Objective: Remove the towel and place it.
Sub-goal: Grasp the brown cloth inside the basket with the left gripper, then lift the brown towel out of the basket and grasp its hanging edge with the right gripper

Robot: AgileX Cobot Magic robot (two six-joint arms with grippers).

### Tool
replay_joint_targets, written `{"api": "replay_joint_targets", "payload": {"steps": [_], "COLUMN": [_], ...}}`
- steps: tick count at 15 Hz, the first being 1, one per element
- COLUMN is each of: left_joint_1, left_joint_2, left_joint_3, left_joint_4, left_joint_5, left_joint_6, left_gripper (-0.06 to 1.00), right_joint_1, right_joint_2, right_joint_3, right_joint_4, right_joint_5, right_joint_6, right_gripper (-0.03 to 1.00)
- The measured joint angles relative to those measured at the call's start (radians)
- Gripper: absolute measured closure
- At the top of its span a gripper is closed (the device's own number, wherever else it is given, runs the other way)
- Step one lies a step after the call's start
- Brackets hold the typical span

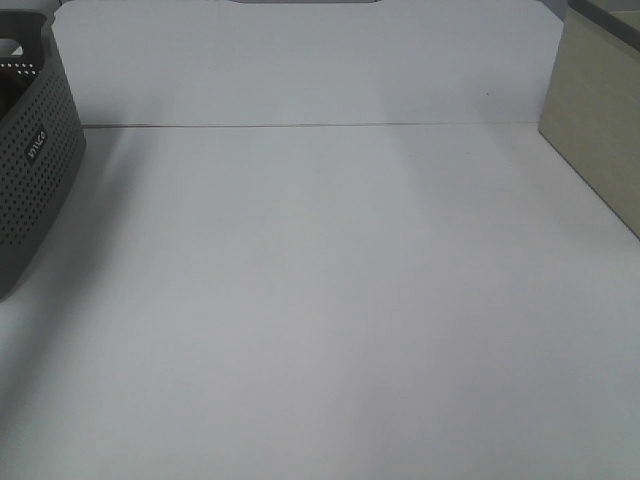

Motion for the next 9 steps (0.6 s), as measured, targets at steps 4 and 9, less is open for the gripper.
{"api": "replay_joint_targets", "payload": {"steps": [4, 9], "left_joint_1": [-0.091, -0.232], "left_joint_2": [-0.134, -0.295], "left_joint_3": [0.000, 0.000], "left_joint_4": [-0.001, -0.001], "left_joint_5": [0.004, -0.041], "left_joint_6": [-0.017, -0.028], "left_gripper": [0.94, 0.94], "right_joint_1": [0.000, 0.000], "right_joint_2": [0.000, 0.087], "right_joint_3": [0.000, -0.012], "right_joint_4": [0.000, 0.027], "right_joint_5": [0.000, -0.024], "right_joint_6": [0.000, -0.030], "right_gripper": [0.22, 0.22]}}
